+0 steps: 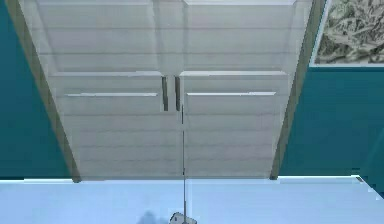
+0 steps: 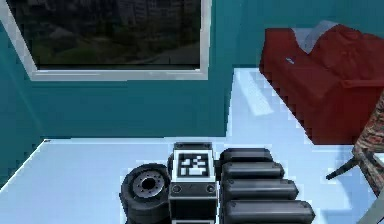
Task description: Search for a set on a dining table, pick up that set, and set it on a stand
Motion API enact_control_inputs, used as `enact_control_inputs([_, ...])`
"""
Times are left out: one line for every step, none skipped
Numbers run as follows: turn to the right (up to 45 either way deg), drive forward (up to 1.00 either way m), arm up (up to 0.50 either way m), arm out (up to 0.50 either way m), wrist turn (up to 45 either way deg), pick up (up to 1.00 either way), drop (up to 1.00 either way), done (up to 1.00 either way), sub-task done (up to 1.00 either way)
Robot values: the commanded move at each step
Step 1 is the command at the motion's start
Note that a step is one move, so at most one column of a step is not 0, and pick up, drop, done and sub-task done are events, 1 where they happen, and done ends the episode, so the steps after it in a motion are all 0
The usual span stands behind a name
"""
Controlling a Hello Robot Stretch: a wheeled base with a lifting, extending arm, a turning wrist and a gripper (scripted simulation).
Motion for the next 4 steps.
enact_control_inputs([-45.0, 0.00, 0.00, 0.00, 0.0, 0.00, 0.00, 0.00, 0.00])
enact_control_inputs([-42.0, 0.00, 0.00, 0.00, 0.0, 0.00, 0.00, 0.00, 0.00])
enact_control_inputs([0.0, 0.45, 0.00, 0.00, 0.0, 0.00, 0.00, 0.00, 0.00])
enact_control_inputs([-27.0, 0.00, 0.00, 0.00, 0.0, 0.00, 0.00, 0.00, 0.00])
